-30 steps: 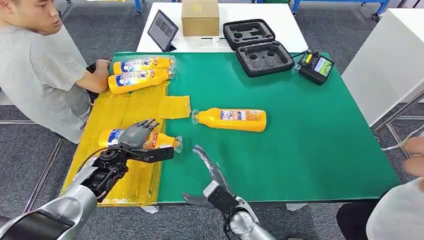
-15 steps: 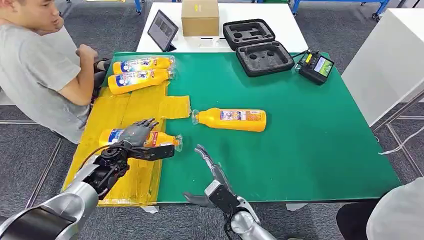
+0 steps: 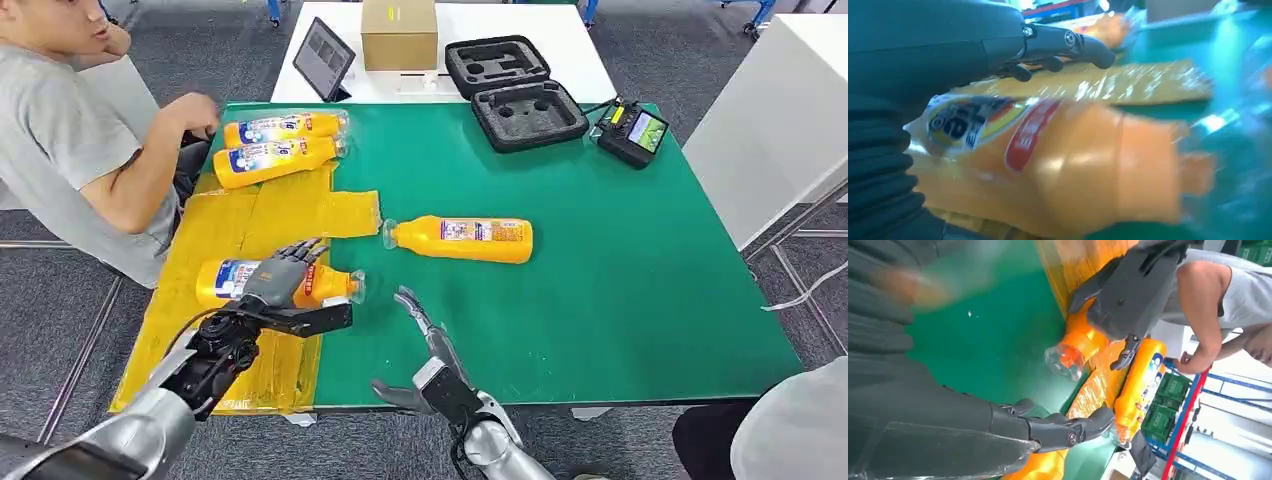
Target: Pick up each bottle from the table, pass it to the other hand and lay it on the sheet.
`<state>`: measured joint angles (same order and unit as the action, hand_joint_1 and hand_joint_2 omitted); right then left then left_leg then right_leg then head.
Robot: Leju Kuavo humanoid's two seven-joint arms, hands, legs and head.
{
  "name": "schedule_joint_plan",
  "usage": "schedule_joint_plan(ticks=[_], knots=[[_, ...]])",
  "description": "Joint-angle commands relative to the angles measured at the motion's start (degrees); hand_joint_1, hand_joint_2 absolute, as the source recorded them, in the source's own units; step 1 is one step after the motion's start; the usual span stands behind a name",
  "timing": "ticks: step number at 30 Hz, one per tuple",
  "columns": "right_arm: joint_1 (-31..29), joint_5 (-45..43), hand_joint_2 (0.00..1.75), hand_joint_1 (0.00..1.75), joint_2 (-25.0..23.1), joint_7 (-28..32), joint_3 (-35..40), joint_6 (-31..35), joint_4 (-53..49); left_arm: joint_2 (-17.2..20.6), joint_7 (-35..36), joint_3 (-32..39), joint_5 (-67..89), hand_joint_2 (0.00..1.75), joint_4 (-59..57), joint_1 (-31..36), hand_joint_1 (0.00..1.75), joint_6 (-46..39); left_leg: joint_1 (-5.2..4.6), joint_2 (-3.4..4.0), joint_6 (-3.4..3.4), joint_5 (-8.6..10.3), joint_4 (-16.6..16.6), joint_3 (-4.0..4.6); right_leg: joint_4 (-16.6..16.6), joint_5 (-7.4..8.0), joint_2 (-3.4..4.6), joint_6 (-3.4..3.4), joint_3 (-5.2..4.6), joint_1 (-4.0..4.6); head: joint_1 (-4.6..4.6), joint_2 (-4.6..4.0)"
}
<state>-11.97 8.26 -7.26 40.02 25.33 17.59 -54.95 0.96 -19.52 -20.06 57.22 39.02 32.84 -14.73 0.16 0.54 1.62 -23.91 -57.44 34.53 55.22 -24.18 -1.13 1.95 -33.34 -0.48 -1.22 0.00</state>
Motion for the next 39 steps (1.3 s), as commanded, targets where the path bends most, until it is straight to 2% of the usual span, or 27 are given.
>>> schedule_joint_plan(ticks=[1,2,5,6,11,17,20,22,25,27,30,32,33,34,37,38,39], knots=[[0.12,-0.01,1.75,0.00,1.03,-0.02,0.21,1.20,0.94,9.29,-2.08,-3.27,-8.62,0.00,28.74,-9.36,0.00,5.33,0.06,0.32,-0.17,-0.26,0.02,-0.31,0.02,-0.15,0.49,-0.14,0.15,0.04,0.02,0.00],[0.11,0.01,1.75,0.00,1.15,-0.02,0.07,1.35,0.96,9.24,-2.17,-3.39,-9.26,0.00,28.61,-8.63,0.00,5.72,0.07,0.19,-0.11,-0.10,0.00,0.03,0.00,-0.04,0.24,-0.09,-0.10,0.06,0.02,0.00],[0.30,0.32,1.75,0.00,1.43,-0.02,-0.58,1.85,1.03,8.63,-6.90,-3.00,-15.83,0.00,29.23,-7.48,0.00,4.42,0.05,0.07,-0.11,-0.06,-0.03,0.21,0.02,-0.03,0.06,-0.05,-0.30,0.06,0.00,0.00],[0.29,0.47,1.75,0.00,1.41,-0.02,-0.84,2.01,1.19,8.18,-8.31,-2.40,-18.76,1.75,30.60,-7.78,0.00,4.05,0.08,-0.01,-0.12,-0.08,-0.05,0.22,0.05,-0.07,0.00,-0.06,-0.28,0.07,0.02,0.00],[0.00,1.01,1.75,0.00,1.23,-0.02,-1.51,2.03,1.52,8.06,-9.08,-2.74,-23.65,1.75,34.51,-8.45,0.00,4.75,0.06,0.07,-0.08,-0.05,0.00,0.31,0.00,-0.03,0.04,-0.03,-0.36,0.04,0.00,0.00],[-0.72,1.25,1.75,0.00,1.31,-0.02,-0.68,2.28,2.30,7.12,-12.56,-2.34,-27.93,1.75,35.96,-10.29,0.00,1.40,0.04,0.08,-0.14,-0.13,0.01,0.12,-0.01,-0.09,0.11,-0.08,-0.18,0.03,0.00,0.00],[-0.56,1.41,1.75,0.00,2.41,-0.02,-1.08,9.96,-0.13,6.24,-14.00,-2.25,-33.58,1.75,38.41,-13.44,0.00,0.53,0.04,0.08,-0.13,-0.11,0.00,0.15,-0.01,-0.07,0.10,-0.07,-0.21,0.04,0.00,0.00],[-0.73,1.09,1.75,0.00,2.96,-0.02,-1.34,9.44,-0.28,6.27,-14.27,-2.42,-33.72,1.75,38.64,-14.30,0.00,0.30,-0.01,0.11,-0.09,-0.07,0.03,0.21,-0.02,-0.04,0.09,-0.03,-0.30,-0.01,0.00,0.00],[0.22,1.12,1.75,0.00,3.78,-0.02,-3.01,13.66,-3.23,5.61,-15.59,-1.87,-39.02,1.75,39.96,-16.44,0.00,1.21,0.00,0.08,-0.08,-0.08,0.02,0.22,-0.02,-0.05,0.06,-0.03,-0.29,0.00,0.00,0.00],[2.30,-2.00,1.75,0.00,5.12,-0.02,-5.79,14.77,-10.13,3.45,-16.13,-1.08,-42.18,1.75,41.67,-20.40,0.00,2.02,0.00,0.07,-0.09,-0.13,0.00,0.13,-0.01,-0.09,0.09,-0.04,-0.20,-0.01,0.00,0.00],[3.44,-0.35,1.75,0.00,6.42,-0.02,-7.51,16.13,-13.02,1.73,-16.07,-1.39,-42.40,1.75,43.32,-23.80,0.00,1.36,-0.04,0.00,-0.08,-0.13,0.04,0.10,-0.04,-0.13,0.01,-0.02,-0.16,-0.05,0.00,0.00],[4.03,2.31,1.75,0.00,6.76,-0.02,-7.51,17.57,-13.50,1.35,-16.06,-1.01,-42.39,1.75,44.23,-25.14,0.00,1.18,-0.07,0.06,-0.05,-0.08,0.04,0.24,-0.05,-0.05,0.01,-0.01,-0.31,-0.09,0.00,0.00],[4.45,5.64,1.75,0.00,7.27,-0.02,-6.49,20.49,-13.20,1.06,-16.04,-0.42,-42.51,1.75,45.16,-26.49,0.00,1.09,-0.06,0.03,-0.07,-0.18,0.02,0.09,-0.05,-0.14,0.05,-0.02,-0.15,-0.09,0.00,0.00],[5.04,11.83,1.75,0.00,6.94,-0.02,-7.51,22.41,-13.04,0.69,-16.09,0.07,-42.75,1.75,45.86,-27.49,0.00,1.56,-0.08,0.04,-0.06,-0.11,0.01,0.23,-0.03,-0.08,0.02,-0.02,-0.29,-0.11,0.00,0.00],[8.15,27.80,1.75,0.00,3.25,-0.02,-13.48,22.41,-15.47,0.26,-16.13,0.45,-42.84,1.75,47.10,-29.19,0.00,2.67,-0.06,0.03,-0.08,-0.14,0.04,0.20,-0.05,-0.10,0.02,-0.04,-0.27,-0.09,0.00,0.00],[8.15,27.80,1.75,0.00,3.25,-0.02,-13.48,22.41,-15.47,0.26,-16.13,0.45,-42.84,1.75,47.10,-29.19,0.00,2.67,-0.05,0.04,-0.11,-0.19,0.01,0.13,-0.02,-0.14,0.05,-0.07,-0.21,-0.08,0.00,0.00],[9.53,36.01,1.75,0.00,1.50,-0.02,-16.42,22.41,-18.39,0.02,-16.03,0.62,-42.62,1.75,47.22,-29.55,0.00,2.96,-0.04,0.01,-0.12,-0.20,0.01,0.15,-0.02,-0.14,0.03,-0.07,-0.23,-0.07,0.00,0.00]])
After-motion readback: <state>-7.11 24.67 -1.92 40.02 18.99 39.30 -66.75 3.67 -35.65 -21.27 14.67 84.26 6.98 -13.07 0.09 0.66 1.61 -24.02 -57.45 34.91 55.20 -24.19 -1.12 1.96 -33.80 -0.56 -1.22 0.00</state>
